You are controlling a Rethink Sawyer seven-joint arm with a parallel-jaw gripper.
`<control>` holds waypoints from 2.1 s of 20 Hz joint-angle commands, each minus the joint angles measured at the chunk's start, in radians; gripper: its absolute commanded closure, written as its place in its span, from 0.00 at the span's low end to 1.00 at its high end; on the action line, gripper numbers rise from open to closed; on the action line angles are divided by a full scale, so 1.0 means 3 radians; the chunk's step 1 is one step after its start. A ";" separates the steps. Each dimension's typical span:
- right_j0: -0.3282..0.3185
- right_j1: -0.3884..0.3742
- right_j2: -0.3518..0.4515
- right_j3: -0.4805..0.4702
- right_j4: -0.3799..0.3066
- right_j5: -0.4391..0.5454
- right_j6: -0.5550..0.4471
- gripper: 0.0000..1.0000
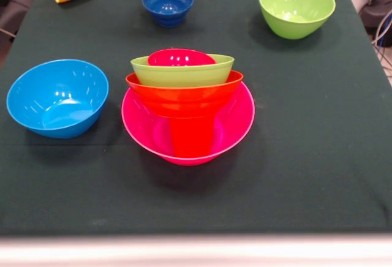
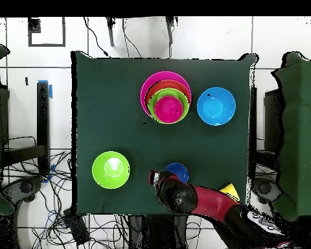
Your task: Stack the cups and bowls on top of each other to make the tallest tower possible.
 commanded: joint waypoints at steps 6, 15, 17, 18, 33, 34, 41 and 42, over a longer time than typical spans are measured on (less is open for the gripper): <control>0.0620 0.0224 -0.0590 -0.0311 0.0037 -0.0292 0.0591 0.00; 0.0749 0.0092 -0.0705 -0.0343 0.0083 -0.0139 0.0519 0.00; 0.0794 0.0067 -0.0747 -0.0362 0.0100 -0.0098 0.0512 0.00; 0.0809 0.0067 -0.0753 -0.0369 0.0102 -0.0108 0.0514 0.00; 0.0883 -0.0158 -0.0604 -0.0420 0.0216 -0.0021 0.0544 0.00; 0.0897 -0.0168 -0.0597 -0.0429 0.0228 -0.0021 0.0549 0.00; 0.0853 -0.0237 -0.0509 -0.0409 0.0298 0.0140 0.0525 0.00; 0.0835 -0.0276 -0.0481 -0.0399 0.0330 0.0252 0.0505 0.00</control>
